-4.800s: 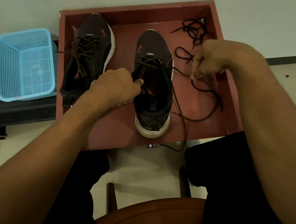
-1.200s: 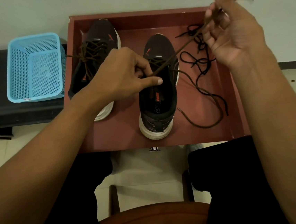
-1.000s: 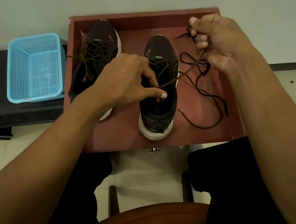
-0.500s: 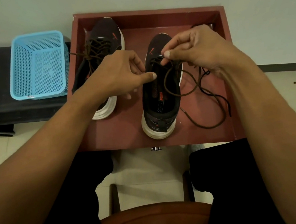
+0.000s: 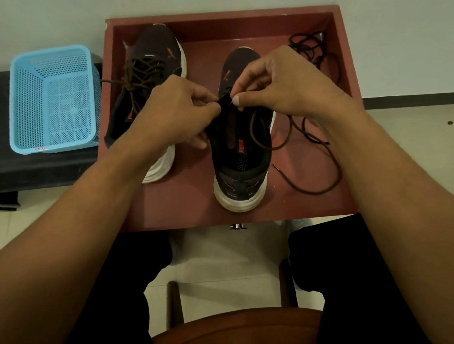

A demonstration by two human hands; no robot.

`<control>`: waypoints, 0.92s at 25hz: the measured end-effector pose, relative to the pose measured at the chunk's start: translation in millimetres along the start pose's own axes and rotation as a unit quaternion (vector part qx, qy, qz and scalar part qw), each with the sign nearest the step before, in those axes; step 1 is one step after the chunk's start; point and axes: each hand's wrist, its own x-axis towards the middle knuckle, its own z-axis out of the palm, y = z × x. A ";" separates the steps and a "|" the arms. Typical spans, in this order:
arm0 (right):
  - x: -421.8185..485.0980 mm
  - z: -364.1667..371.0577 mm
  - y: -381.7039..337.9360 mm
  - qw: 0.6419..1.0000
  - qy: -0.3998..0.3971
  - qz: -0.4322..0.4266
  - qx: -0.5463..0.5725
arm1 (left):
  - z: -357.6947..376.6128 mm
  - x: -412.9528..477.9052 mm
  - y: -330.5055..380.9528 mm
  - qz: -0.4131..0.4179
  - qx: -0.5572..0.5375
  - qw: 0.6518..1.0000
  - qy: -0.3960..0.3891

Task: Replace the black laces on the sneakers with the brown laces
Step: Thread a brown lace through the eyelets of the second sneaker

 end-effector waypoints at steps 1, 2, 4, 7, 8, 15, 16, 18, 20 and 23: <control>1.1 3.4 -0.1 1.000 0.013 -0.005 -0.016 | -0.3 0.7 -0.7 -0.004 -0.006 1.000 0.000; 2.4 7.1 -0.2 0.999 0.029 -0.007 -0.029 | -0.8 1.2 -1.1 -0.007 -0.012 1.000 -0.001; 4.5 14.9 -0.2 0.996 0.069 -0.009 -0.050 | -1.1 2.2 -2.2 -0.010 -0.018 1.000 -0.006; 4.7 25.7 0.2 0.989 0.130 -0.014 -0.074 | 0.3 3.2 -2.2 -0.016 -0.038 0.999 -0.012; 4.5 28.8 0.0 0.986 0.150 -0.013 -0.078 | 0.7 3.4 -1.9 -0.016 -0.049 0.999 -0.014; 4.2 45.1 -4.7 0.968 0.182 0.010 -0.174 | 2.5 5.6 -6.6 -0.012 -0.088 0.996 -0.015; 3.7 46.5 -5.9 0.963 0.189 0.011 -0.190 | 2.4 5.5 -6.5 -0.012 -0.088 0.996 -0.016; 2.3 49.5 -9.4 0.952 0.211 0.011 -0.219 | 2.4 5.2 -6.1 -0.013 -0.086 0.996 -0.016; 1.3 51.3 -12.5 0.943 0.220 0.010 -0.248 | 2.3 4.0 -5.5 -0.009 -0.086 0.996 -0.016; 1.9 50.1 -12.6 0.942 0.208 0.005 -0.262 | 2.5 2.9 -5.0 0.000 -0.082 0.997 -0.015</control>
